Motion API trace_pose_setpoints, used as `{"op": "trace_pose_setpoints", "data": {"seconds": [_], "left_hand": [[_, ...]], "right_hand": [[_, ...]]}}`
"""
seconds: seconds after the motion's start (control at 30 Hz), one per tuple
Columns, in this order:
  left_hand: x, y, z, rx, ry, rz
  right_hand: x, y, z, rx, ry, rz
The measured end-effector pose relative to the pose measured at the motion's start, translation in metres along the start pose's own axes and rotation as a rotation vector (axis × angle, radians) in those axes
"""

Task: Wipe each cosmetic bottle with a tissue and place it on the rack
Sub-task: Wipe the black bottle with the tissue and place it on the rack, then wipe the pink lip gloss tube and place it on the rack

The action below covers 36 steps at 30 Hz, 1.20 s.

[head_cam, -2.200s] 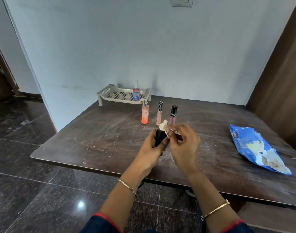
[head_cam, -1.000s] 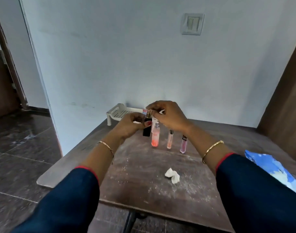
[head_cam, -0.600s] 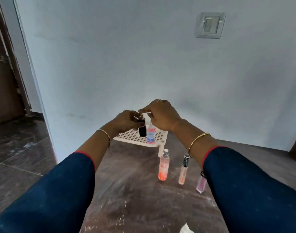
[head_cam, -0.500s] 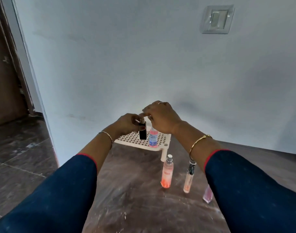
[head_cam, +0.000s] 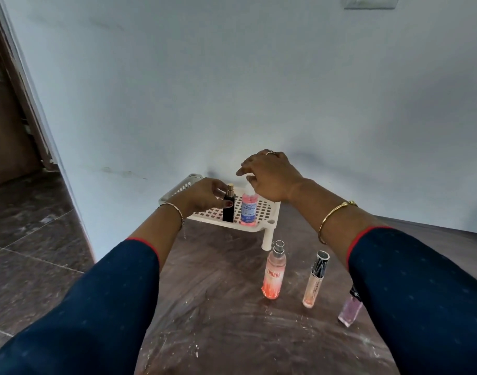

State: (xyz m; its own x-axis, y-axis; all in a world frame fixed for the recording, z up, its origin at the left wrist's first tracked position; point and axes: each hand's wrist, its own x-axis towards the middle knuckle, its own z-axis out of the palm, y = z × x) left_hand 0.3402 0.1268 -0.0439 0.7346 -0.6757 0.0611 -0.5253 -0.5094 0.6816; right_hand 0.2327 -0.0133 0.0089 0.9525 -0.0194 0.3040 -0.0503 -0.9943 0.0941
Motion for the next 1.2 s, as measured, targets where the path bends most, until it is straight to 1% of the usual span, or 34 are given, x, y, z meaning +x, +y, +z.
{"op": "trace_pose_setpoints", "data": {"seconds": [0.17,0.3,0.4,0.57,0.7,0.77,0.83,0.9,0.97,1.03,1.1,1.2], "left_hand": [[-0.015,0.007,-0.001,0.005,0.031,-0.023],[-0.042,0.031,-0.004,0.207,0.085,0.019],[-0.067,0.054,-0.003,0.241,0.096,0.053],[-0.115,0.087,0.013,0.122,0.104,0.125],[-0.144,0.106,0.037,0.057,0.201,0.219],[-0.157,0.117,0.052,-0.001,0.248,0.256],[-0.170,0.129,0.070,-0.085,0.271,0.270],[-0.179,0.141,0.089,-0.161,0.262,0.276],[-0.184,0.150,0.108,-0.195,0.236,0.284],[-0.185,0.156,0.125,-0.190,0.200,0.283],[-0.184,0.157,0.137,-0.135,0.179,0.267],[-0.178,0.154,0.150,-0.108,0.189,0.245]], "right_hand": [[-0.014,-0.003,-0.012,0.020,0.012,0.012],[-0.039,-0.010,-0.026,0.078,0.046,0.029],[-0.067,-0.019,-0.035,0.132,0.071,0.041],[-0.120,-0.033,-0.046,0.301,0.182,0.095],[-0.166,-0.031,-0.050,0.405,0.276,0.160],[-0.189,-0.023,-0.049,0.476,0.343,0.231],[-0.213,-0.012,-0.046,0.590,0.420,0.351],[-0.235,0.000,-0.042,0.724,0.461,0.482],[-0.253,0.011,-0.037,0.822,0.429,0.592],[-0.266,0.021,-0.028,0.913,0.358,0.660],[-0.274,0.027,-0.018,0.932,0.308,0.682],[-0.279,0.033,0.000,0.922,0.291,0.702]]}}
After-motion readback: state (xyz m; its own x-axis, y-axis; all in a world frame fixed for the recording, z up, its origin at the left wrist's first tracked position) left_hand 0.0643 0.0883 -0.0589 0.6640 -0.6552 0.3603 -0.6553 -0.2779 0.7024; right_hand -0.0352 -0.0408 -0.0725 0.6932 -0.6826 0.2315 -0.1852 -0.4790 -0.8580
